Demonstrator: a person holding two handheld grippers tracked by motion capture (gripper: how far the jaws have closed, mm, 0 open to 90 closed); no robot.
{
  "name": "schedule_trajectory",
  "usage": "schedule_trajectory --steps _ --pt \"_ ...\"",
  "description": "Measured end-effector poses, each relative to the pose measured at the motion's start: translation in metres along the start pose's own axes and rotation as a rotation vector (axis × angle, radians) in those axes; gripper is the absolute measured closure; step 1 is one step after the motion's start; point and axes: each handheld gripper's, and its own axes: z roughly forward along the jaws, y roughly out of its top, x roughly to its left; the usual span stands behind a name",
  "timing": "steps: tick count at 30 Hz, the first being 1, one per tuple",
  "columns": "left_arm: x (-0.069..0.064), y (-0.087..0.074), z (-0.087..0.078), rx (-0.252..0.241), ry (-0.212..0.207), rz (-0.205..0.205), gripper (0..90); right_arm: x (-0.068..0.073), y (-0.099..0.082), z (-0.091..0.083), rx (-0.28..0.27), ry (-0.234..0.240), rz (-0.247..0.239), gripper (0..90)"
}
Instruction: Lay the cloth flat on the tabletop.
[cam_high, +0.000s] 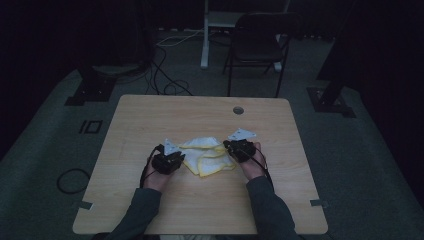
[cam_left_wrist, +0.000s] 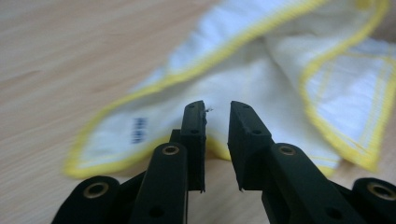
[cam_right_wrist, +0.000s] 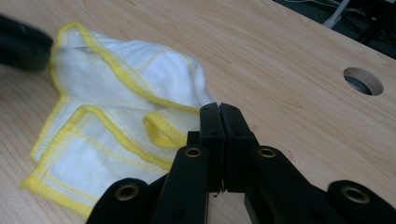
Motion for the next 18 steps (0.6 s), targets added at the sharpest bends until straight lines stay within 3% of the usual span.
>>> schedule_trajectory --steps 7,12,18 --pt "-0.014 -0.008 0.02 0.051 -0.047 0.026 81.7 -0.003 0.002 0.001 0.003 -0.005 0.003 89.4" --pt "-0.015 -0.009 0.019 0.057 -0.059 0.04 86.5 -0.006 0.003 0.002 0.007 -0.013 0.002 89.4" --pt "-0.015 -0.013 0.012 0.078 -0.088 0.097 89.9 -0.013 0.003 0.001 0.008 -0.022 0.016 89.4"
